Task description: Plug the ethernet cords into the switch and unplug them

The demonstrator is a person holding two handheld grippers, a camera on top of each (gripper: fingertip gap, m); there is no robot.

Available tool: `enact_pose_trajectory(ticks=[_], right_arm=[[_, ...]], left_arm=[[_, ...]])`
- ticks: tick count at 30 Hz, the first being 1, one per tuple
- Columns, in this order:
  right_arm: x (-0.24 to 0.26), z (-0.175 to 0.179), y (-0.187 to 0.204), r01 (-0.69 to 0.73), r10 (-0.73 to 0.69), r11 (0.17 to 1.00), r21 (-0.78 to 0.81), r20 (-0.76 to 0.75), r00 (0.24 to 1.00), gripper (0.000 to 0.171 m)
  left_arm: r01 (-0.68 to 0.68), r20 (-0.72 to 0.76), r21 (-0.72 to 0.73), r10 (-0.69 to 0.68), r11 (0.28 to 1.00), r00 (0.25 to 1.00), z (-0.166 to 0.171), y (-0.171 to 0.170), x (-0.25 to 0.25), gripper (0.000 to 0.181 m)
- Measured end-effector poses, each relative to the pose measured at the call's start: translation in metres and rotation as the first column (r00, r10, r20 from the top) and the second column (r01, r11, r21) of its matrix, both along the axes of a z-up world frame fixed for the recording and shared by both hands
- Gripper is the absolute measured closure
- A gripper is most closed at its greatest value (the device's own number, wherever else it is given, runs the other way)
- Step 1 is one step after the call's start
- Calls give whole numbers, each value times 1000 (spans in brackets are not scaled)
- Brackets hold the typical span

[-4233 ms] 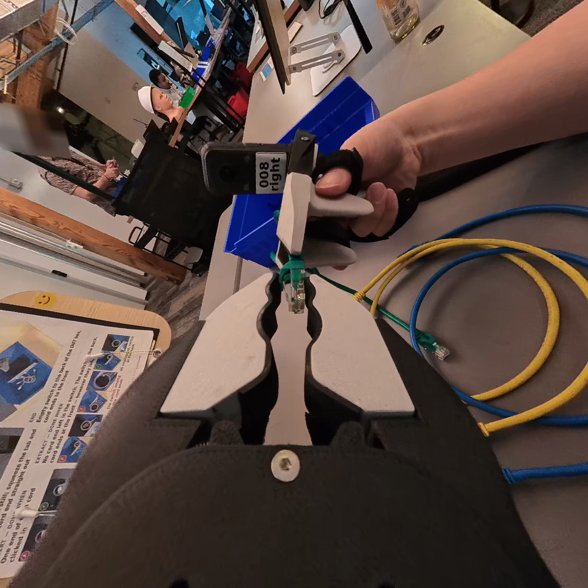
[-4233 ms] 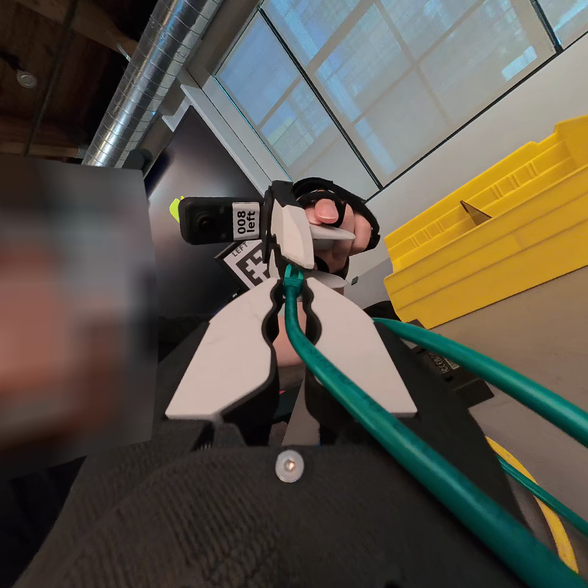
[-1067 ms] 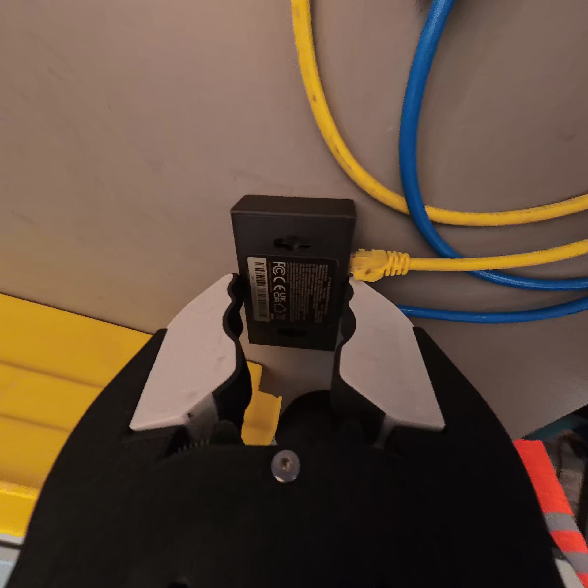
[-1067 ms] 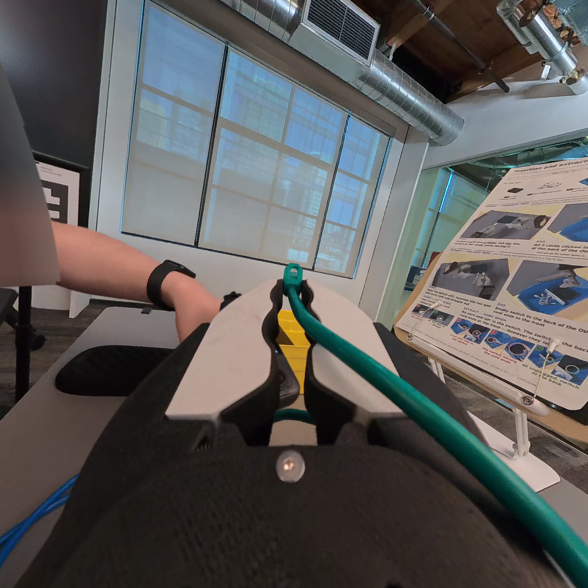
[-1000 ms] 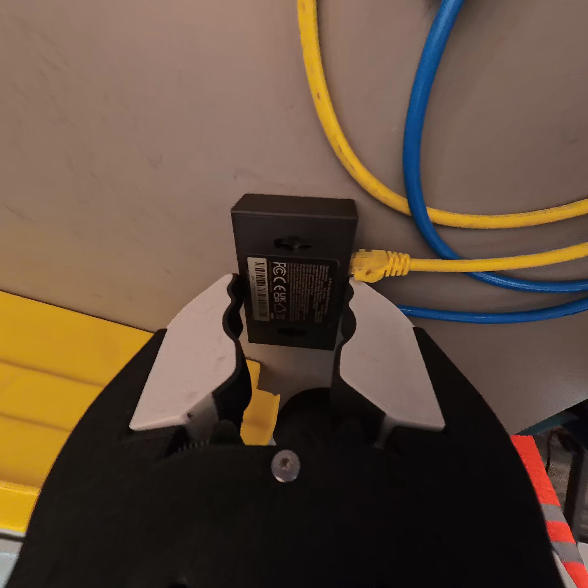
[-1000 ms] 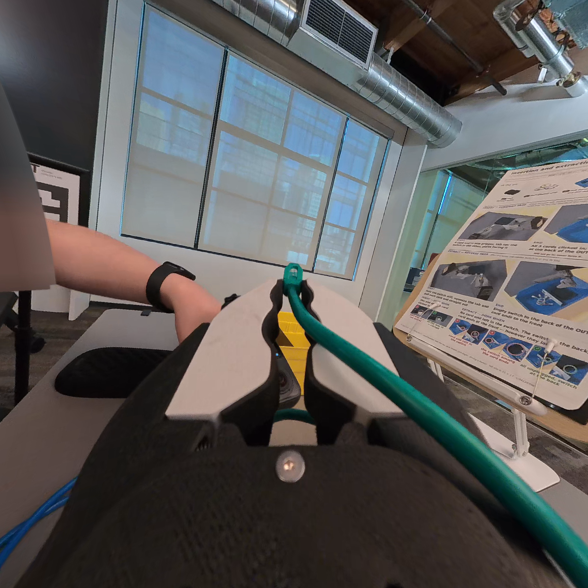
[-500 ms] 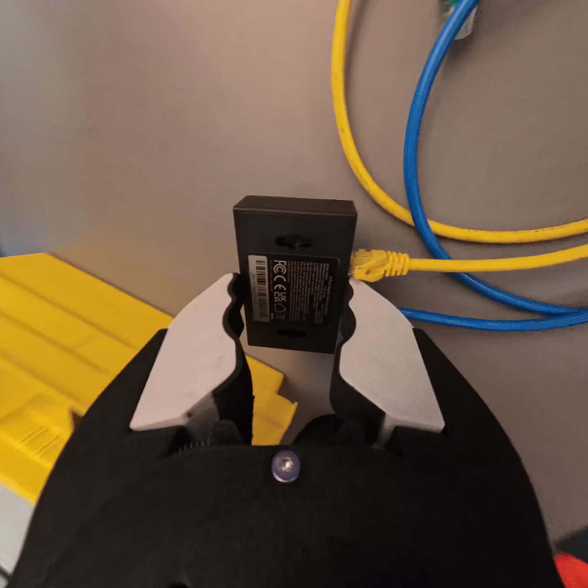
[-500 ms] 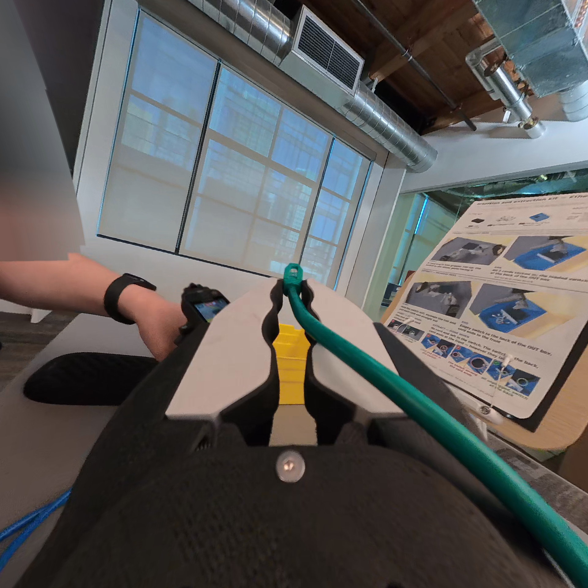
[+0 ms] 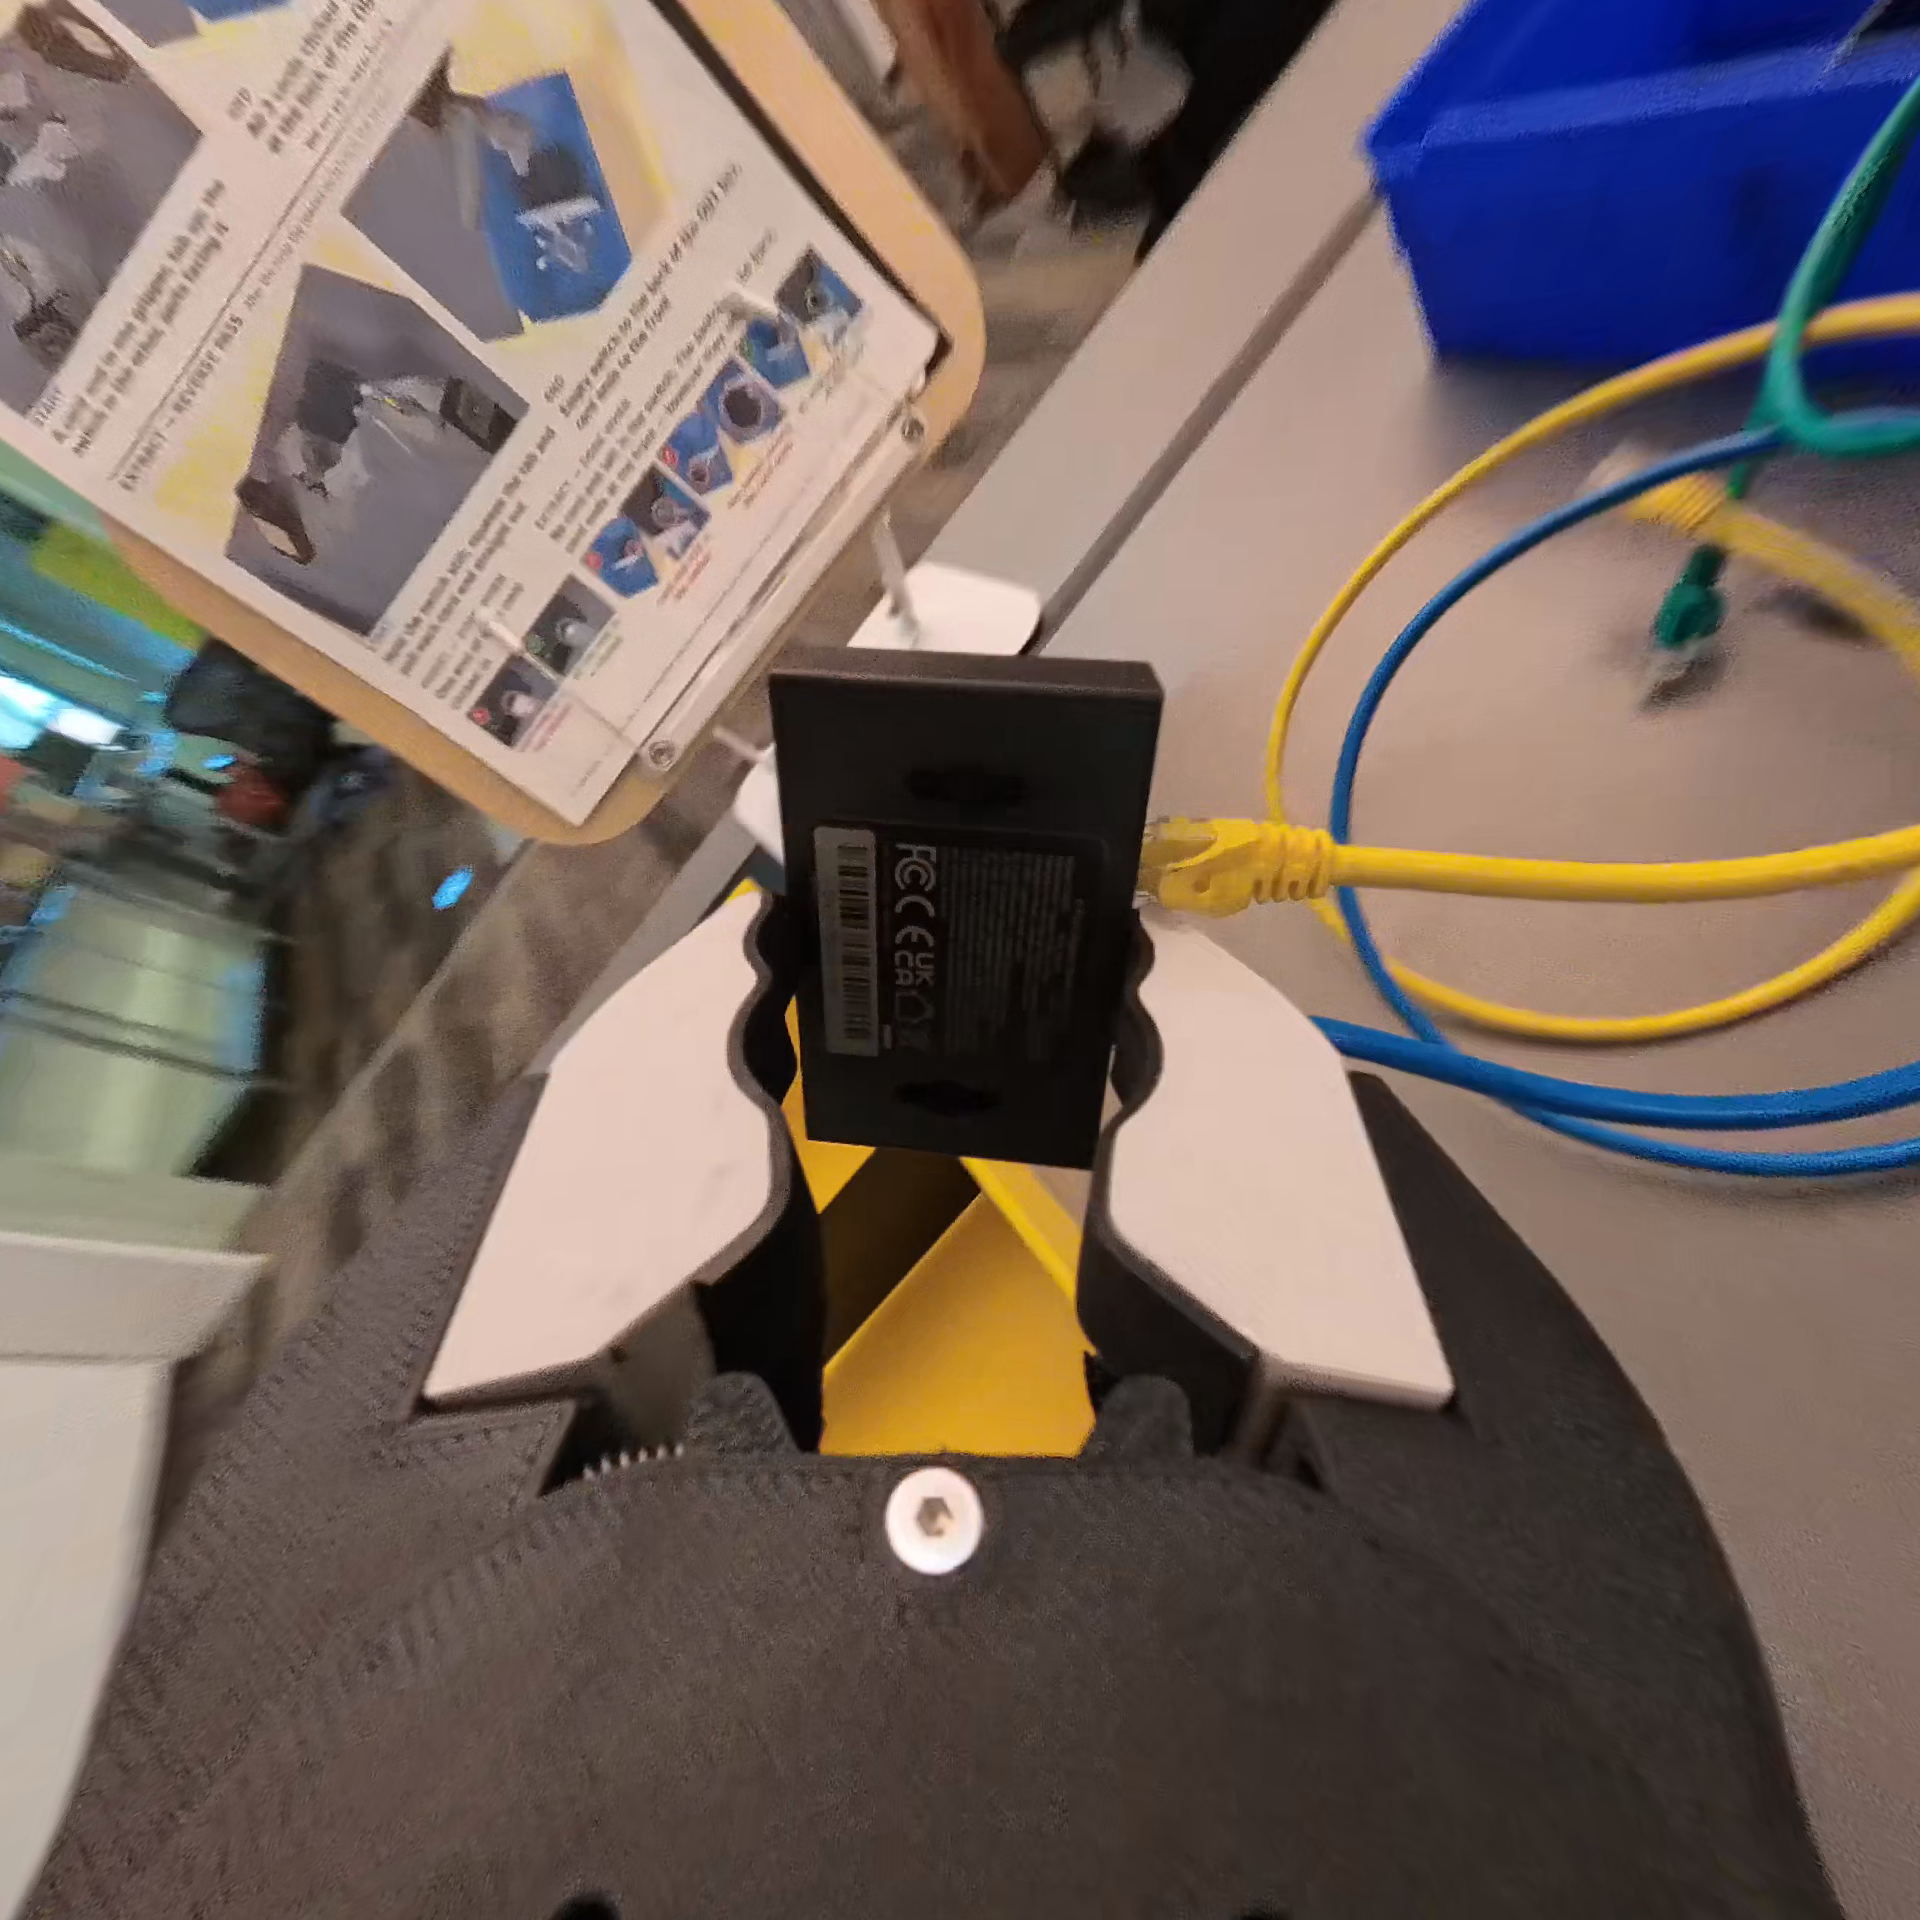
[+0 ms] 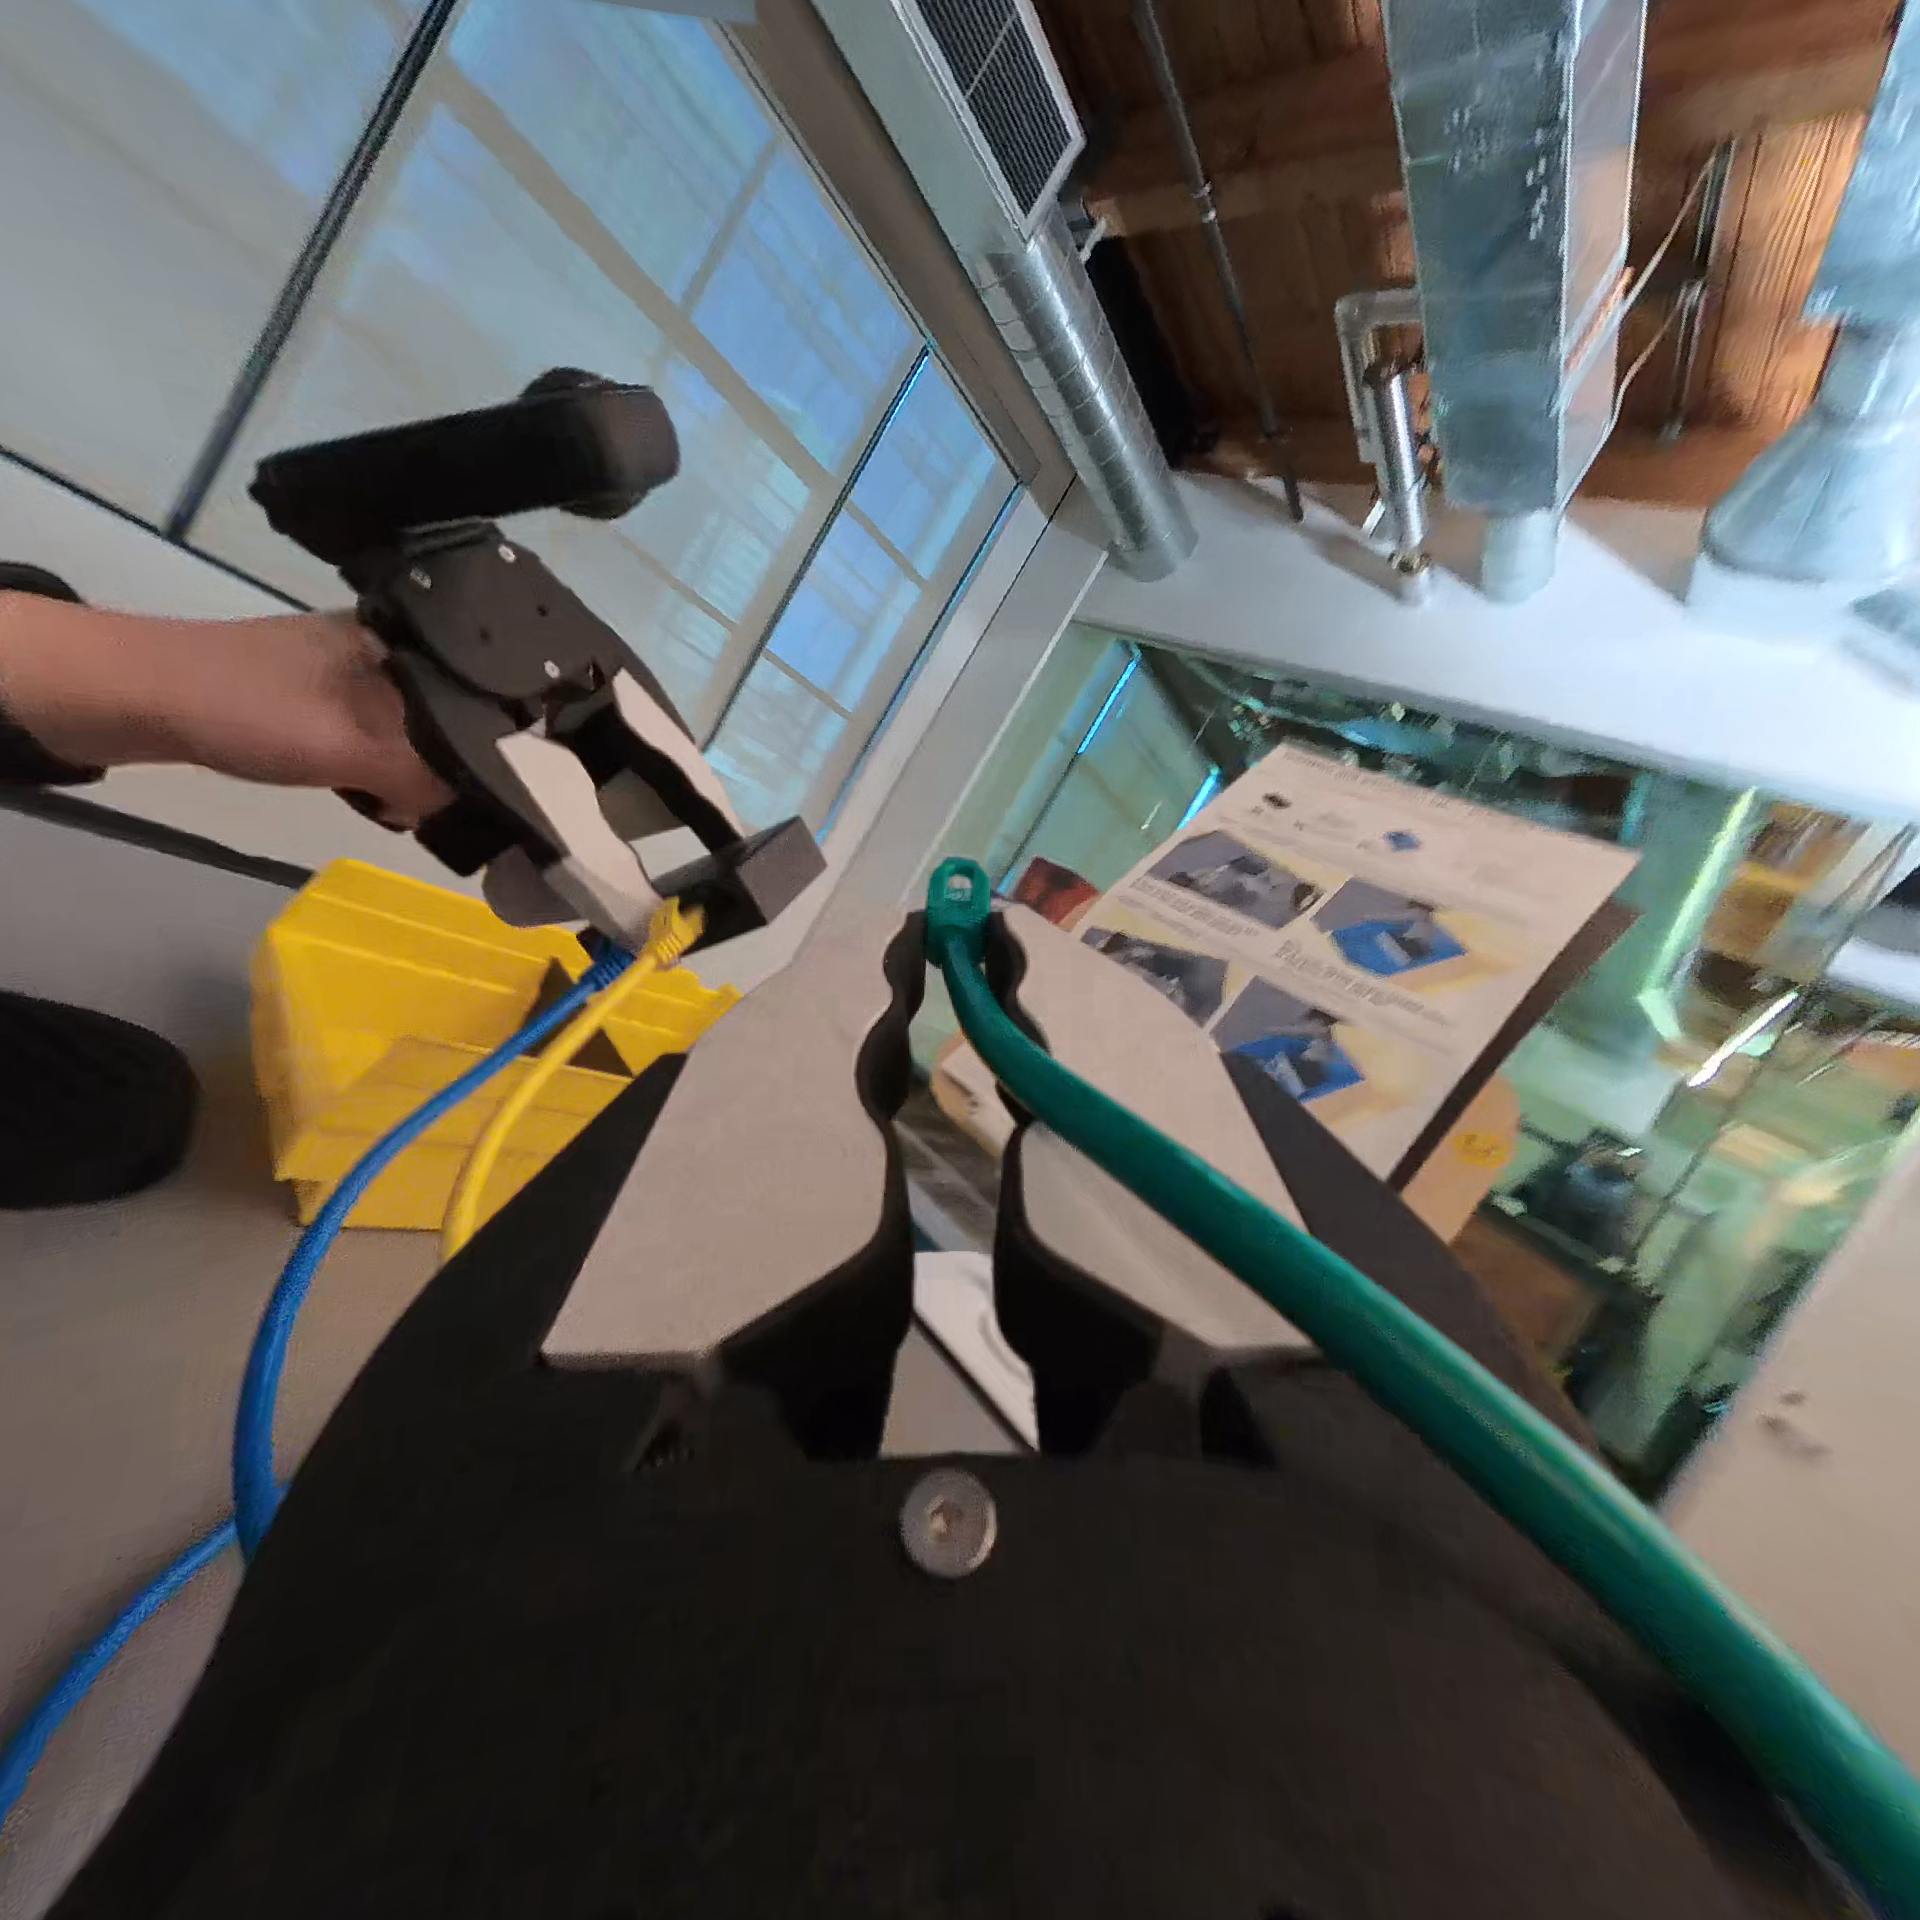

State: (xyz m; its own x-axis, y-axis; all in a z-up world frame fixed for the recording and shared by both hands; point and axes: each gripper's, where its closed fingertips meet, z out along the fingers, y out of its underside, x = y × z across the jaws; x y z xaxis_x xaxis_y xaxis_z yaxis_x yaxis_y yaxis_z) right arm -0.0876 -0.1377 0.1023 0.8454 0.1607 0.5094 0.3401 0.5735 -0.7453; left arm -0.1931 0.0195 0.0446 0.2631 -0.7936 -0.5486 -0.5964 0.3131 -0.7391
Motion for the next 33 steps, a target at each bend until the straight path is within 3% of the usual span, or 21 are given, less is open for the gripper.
enact_pose_trajectory(ticks=[5,8,12,21,27,33], right_arm=[[9,43,-27,-27,25,998,56,33,999,160],[30,70,-25,-59,59,998,9,-10,998,160],[46,100,-21,-45,48,993,112,-25,999,160],[-11,66,32,-97,95,995,-3,245,965,160],[-30,73,29,-22,6,999,46,329,944,160],[-33,57,42,138,-158,987,77,494,855,160]], left_arm=[[202,214,-147,-168,968,962,20,-2,-5,122],[321,282,-139,-273,937,920,31,-6,-12,122],[447,417,-218,-332,868,846,47,-11,-16,123],[648,567,-256,-432,717,701,81,-41,9,123],[634,562,-261,-420,728,713,94,-39,42,123],[634,555,-299,-410,713,724,90,-40,70,123]])
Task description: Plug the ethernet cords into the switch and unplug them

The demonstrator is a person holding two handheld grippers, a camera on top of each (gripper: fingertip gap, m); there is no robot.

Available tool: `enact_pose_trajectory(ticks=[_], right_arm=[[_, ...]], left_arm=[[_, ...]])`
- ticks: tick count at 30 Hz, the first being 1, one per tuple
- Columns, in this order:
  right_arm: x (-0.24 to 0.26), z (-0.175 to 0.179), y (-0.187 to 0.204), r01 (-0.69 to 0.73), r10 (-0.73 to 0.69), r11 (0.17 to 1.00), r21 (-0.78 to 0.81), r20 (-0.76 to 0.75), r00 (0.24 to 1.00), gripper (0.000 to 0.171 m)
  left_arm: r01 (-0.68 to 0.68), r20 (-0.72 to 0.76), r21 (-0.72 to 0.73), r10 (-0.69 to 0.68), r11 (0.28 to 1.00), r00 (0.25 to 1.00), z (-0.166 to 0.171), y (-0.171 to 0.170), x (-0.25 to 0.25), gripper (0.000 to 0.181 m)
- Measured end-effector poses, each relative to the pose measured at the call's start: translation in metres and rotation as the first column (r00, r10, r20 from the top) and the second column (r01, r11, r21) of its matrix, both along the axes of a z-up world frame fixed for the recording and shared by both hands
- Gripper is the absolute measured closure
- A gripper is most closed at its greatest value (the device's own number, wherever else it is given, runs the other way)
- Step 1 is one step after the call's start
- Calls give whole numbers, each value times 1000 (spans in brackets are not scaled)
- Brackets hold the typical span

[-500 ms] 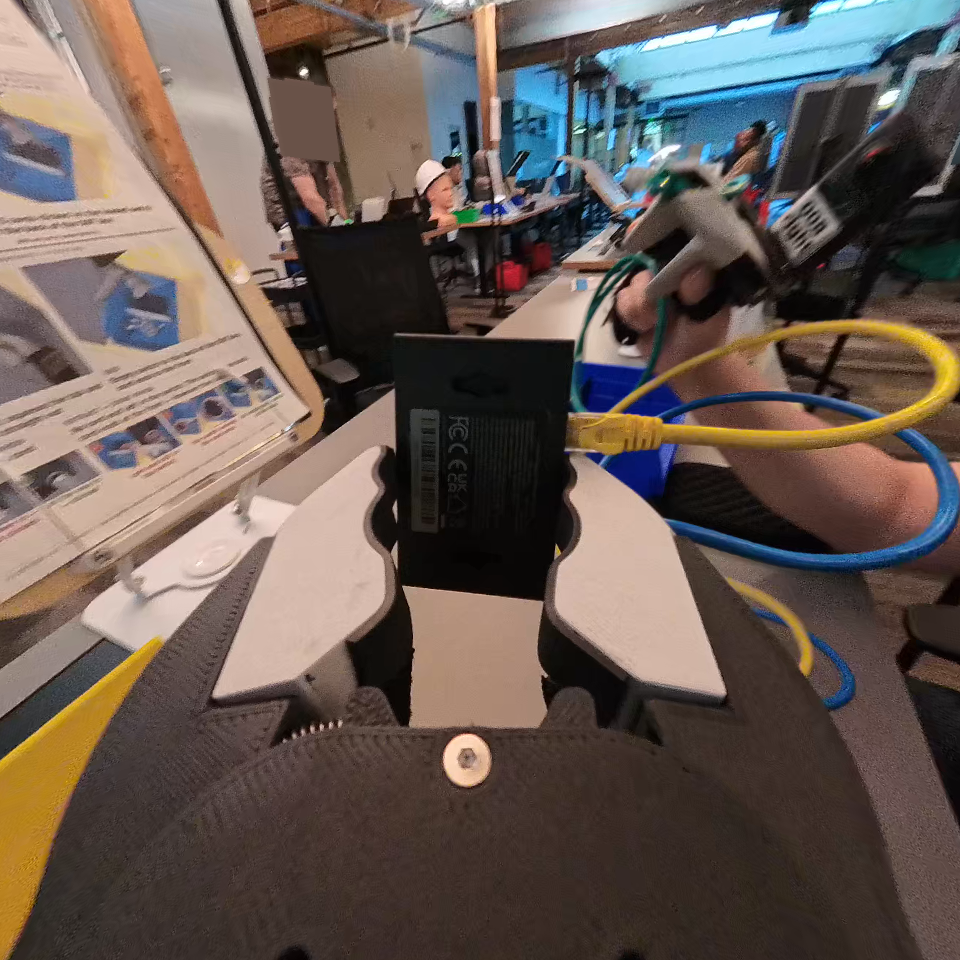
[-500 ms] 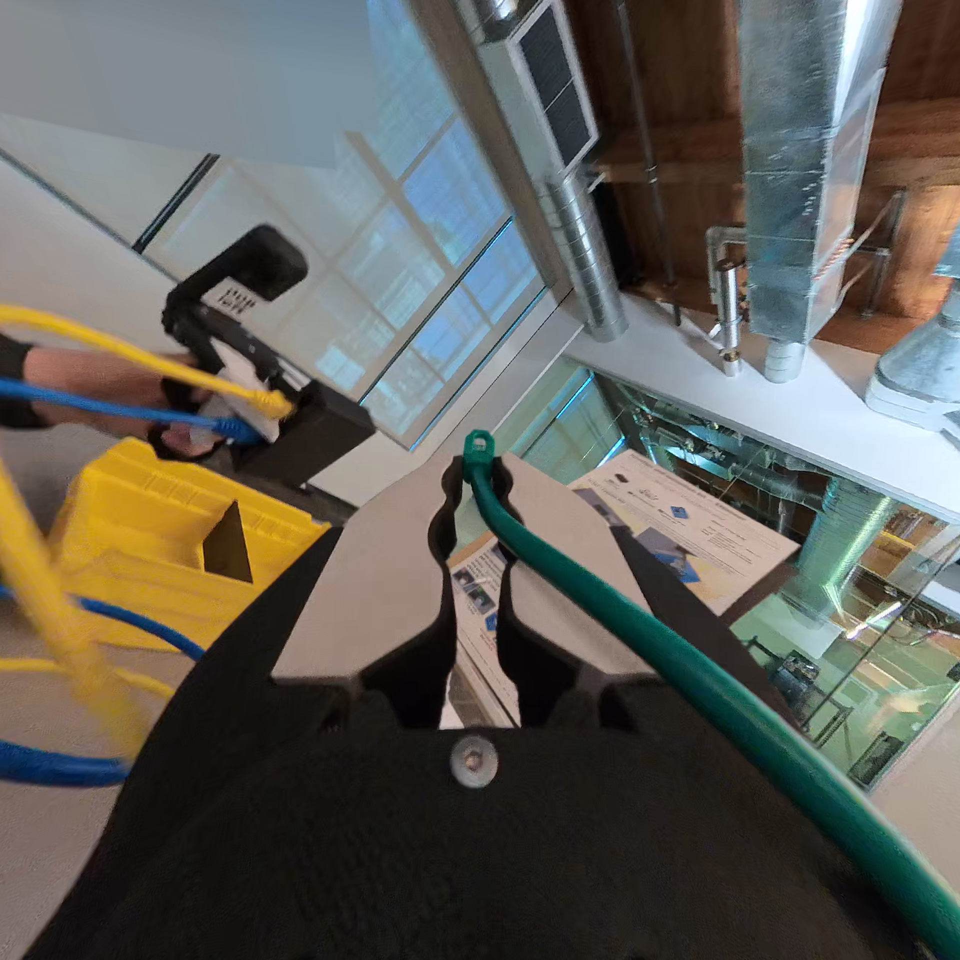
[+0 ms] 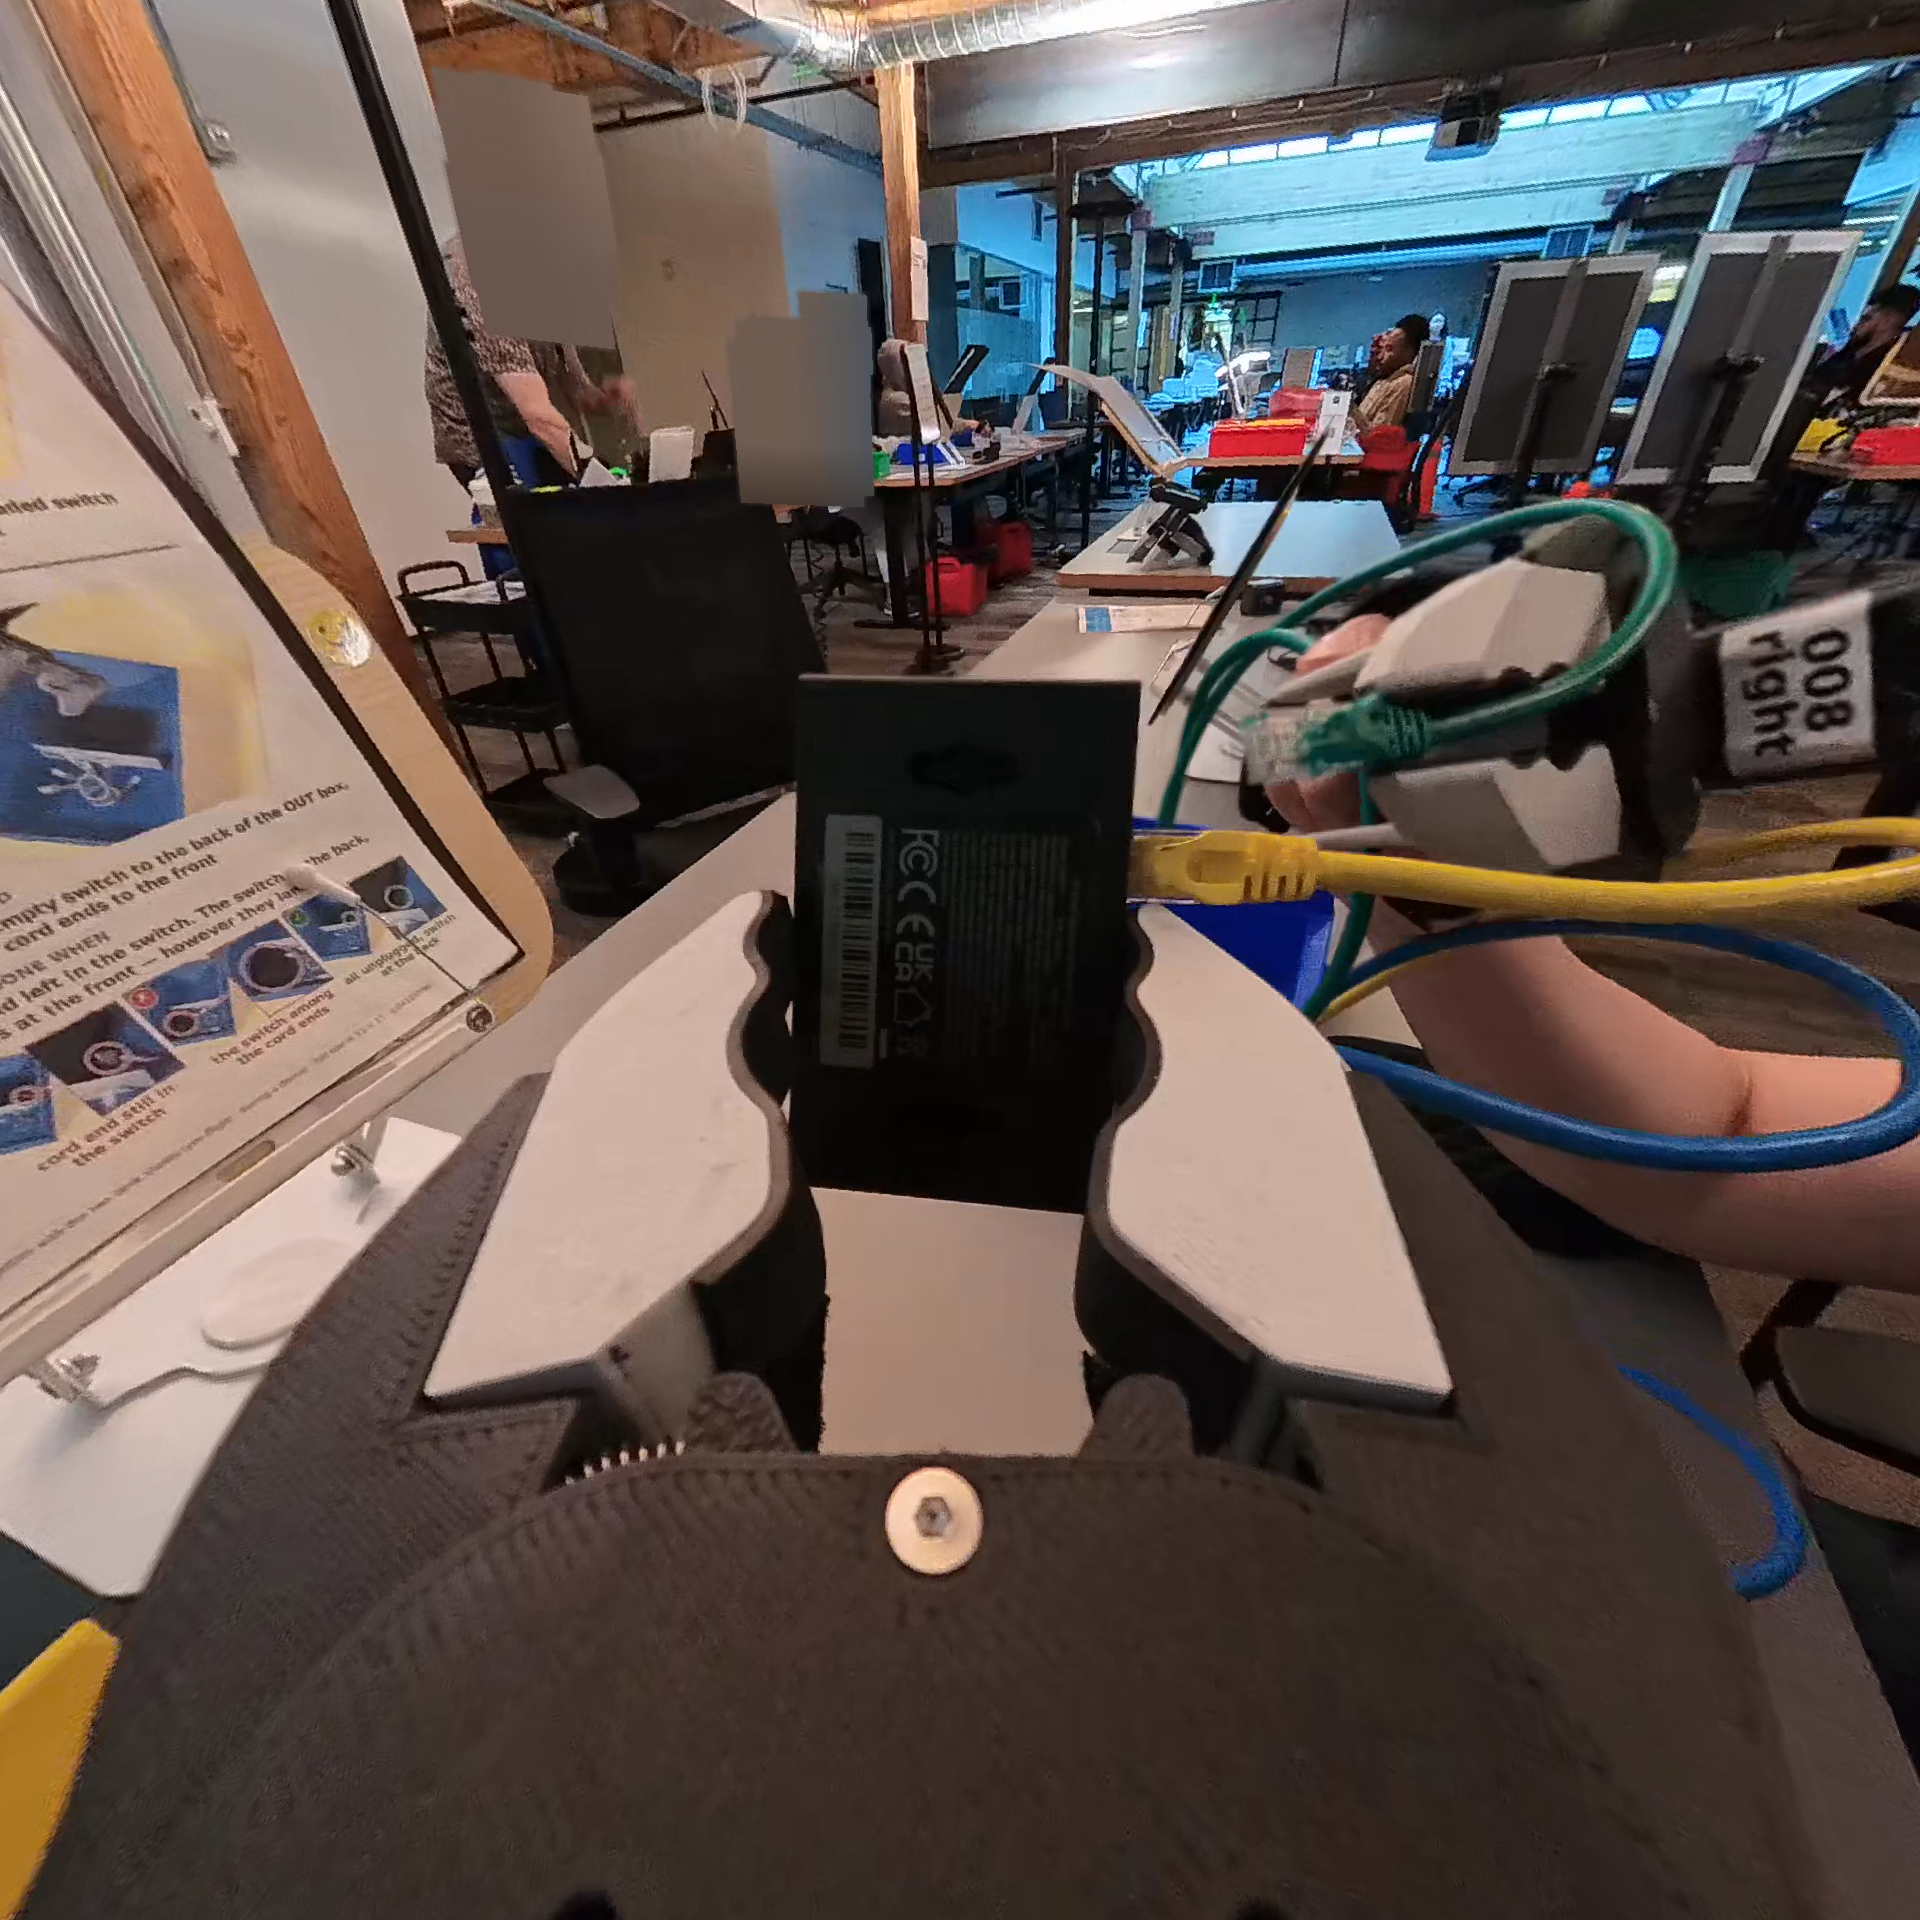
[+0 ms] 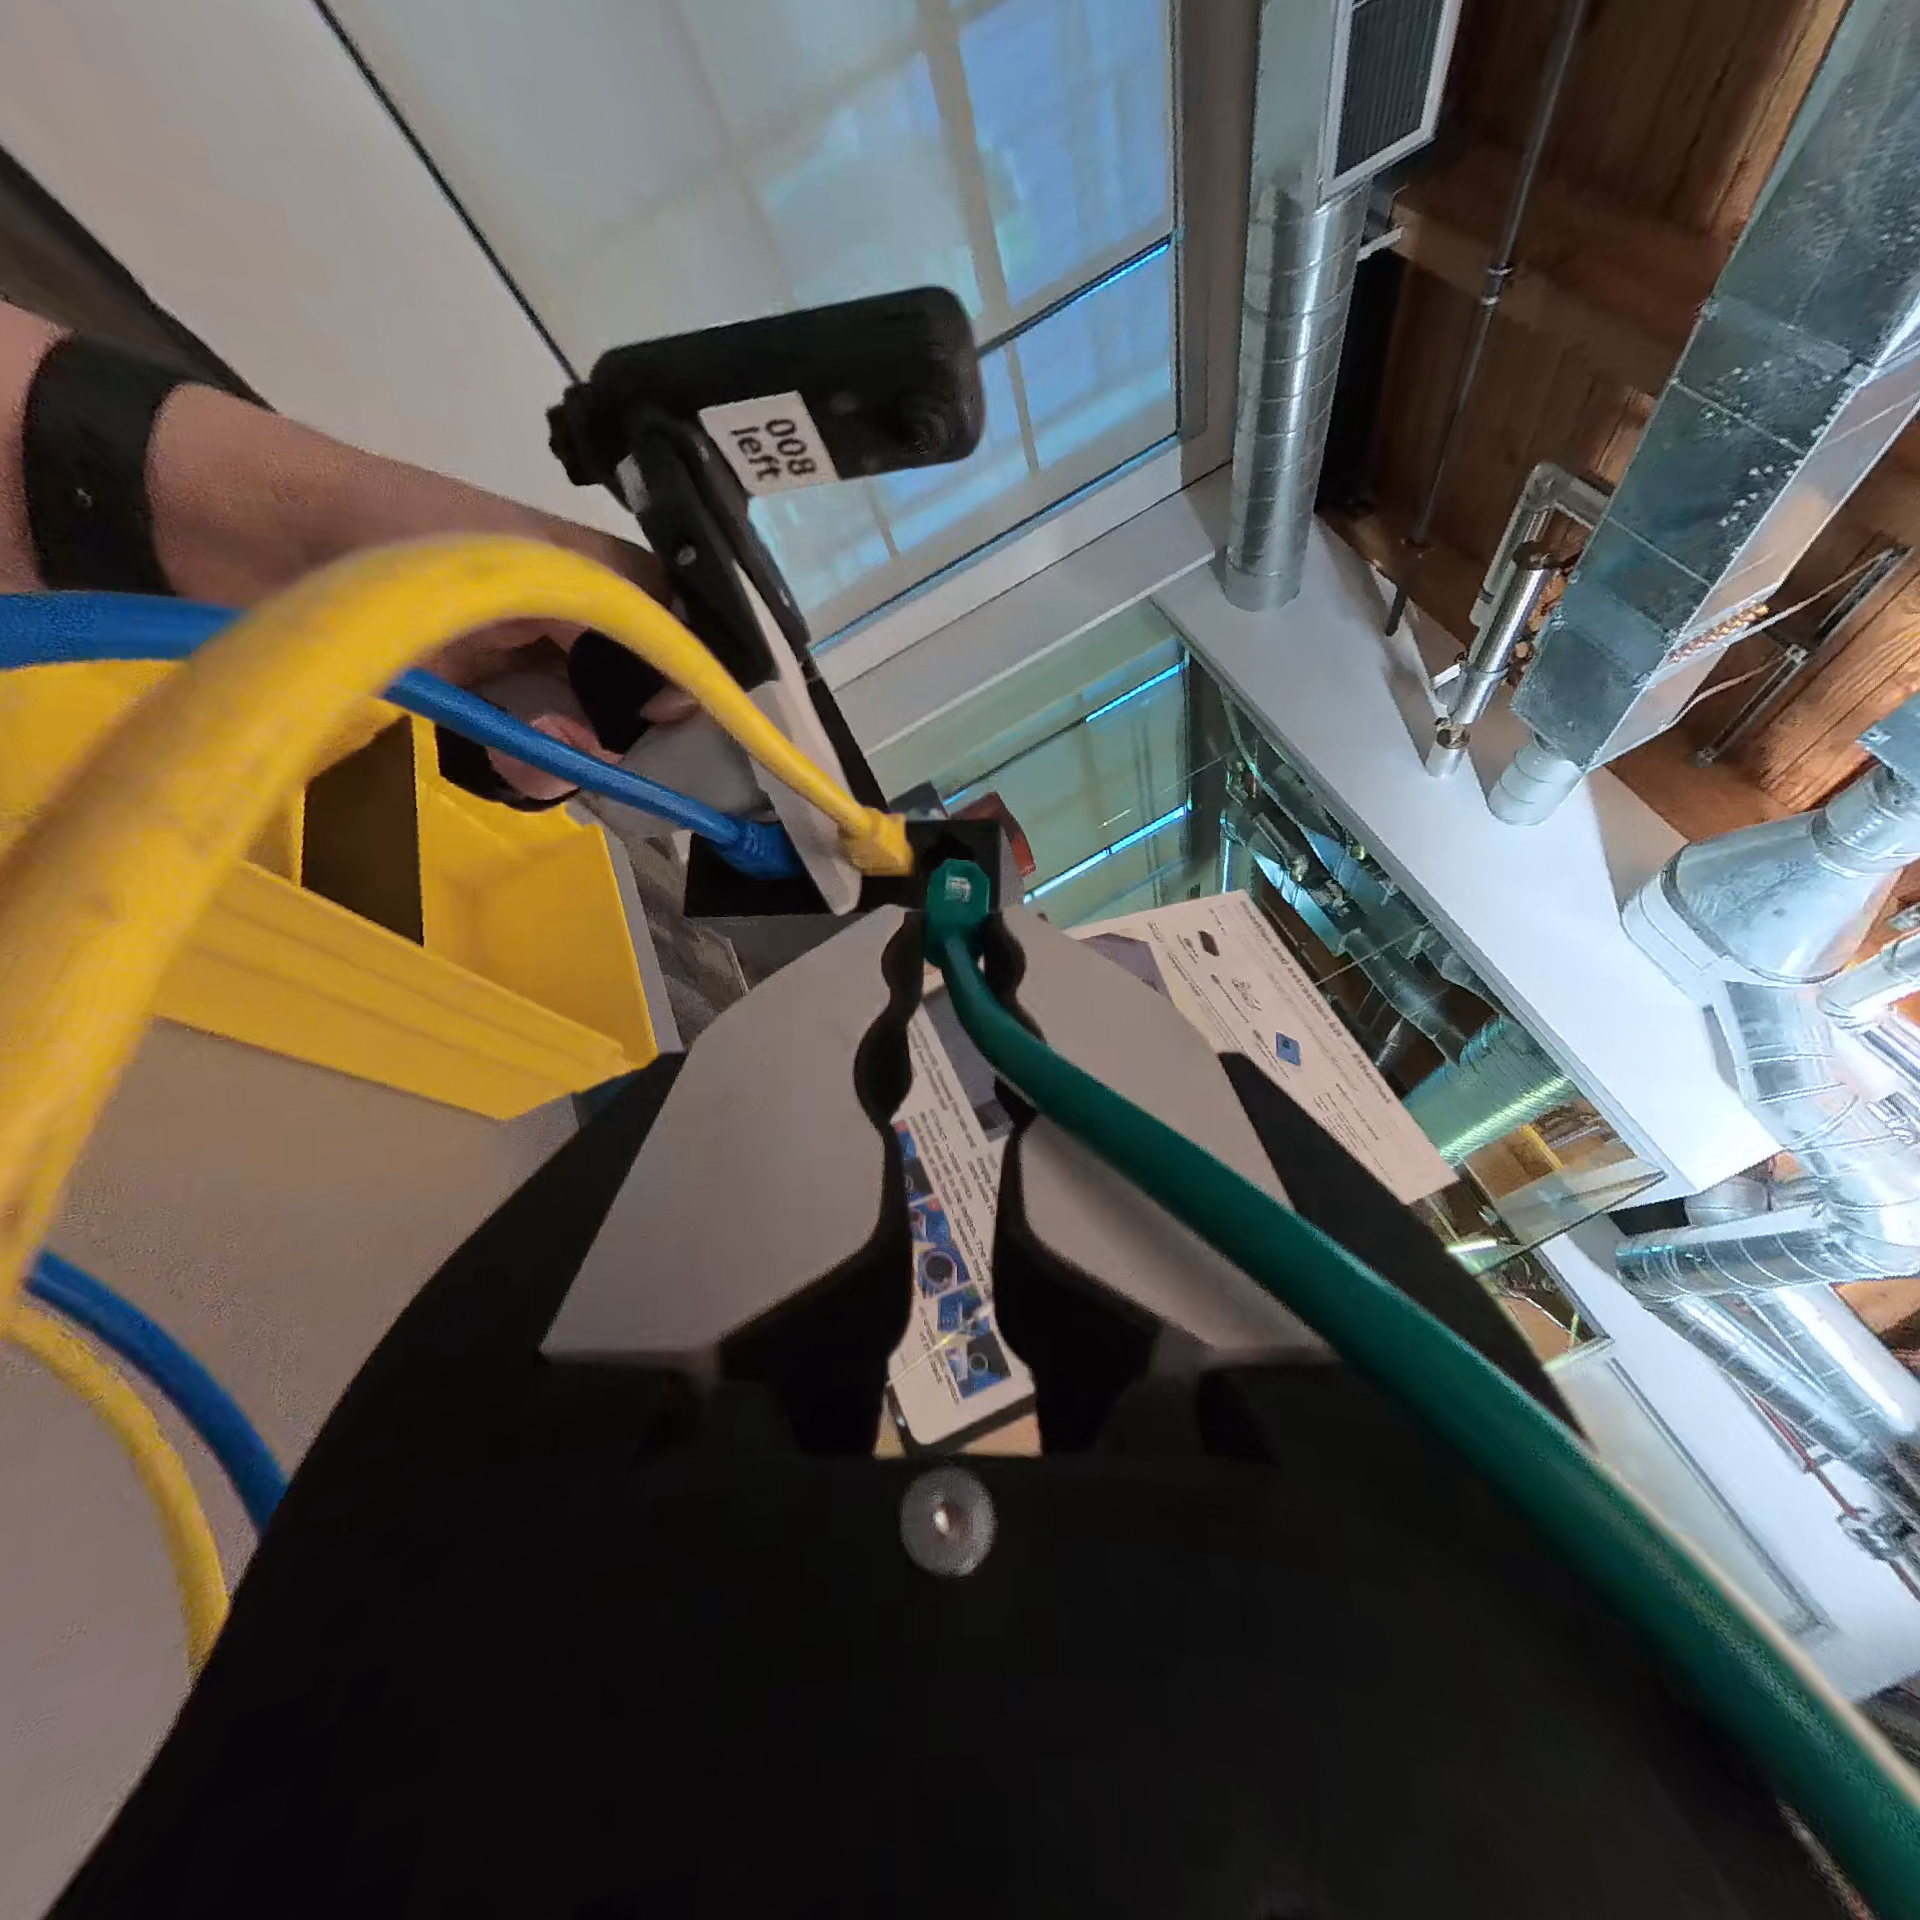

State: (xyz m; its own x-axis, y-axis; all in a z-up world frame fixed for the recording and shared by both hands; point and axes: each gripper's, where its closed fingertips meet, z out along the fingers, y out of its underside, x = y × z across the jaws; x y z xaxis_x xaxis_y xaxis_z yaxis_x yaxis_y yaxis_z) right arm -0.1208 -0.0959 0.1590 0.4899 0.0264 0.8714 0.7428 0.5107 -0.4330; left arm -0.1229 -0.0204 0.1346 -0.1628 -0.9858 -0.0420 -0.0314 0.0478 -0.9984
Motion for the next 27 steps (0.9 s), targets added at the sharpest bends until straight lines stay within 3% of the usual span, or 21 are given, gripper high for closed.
enact_pose_trajectory(ticks=[5,18,27], right_arm=[[0,-9,12,75,-74,997,-6,48,996,160],[-3,-17,23,115,-114,991,-63,21,993,160],[-2,-23,35,151,-153,985,-86,-21,988,160]], left_arm=[[-17,-30,-13,17,1000,999,-10,-3,4,123],[-58,-76,-5,58,998,995,-21,-4,7,123],[-236,-109,158,255,959,961,-23,8,3,123]])
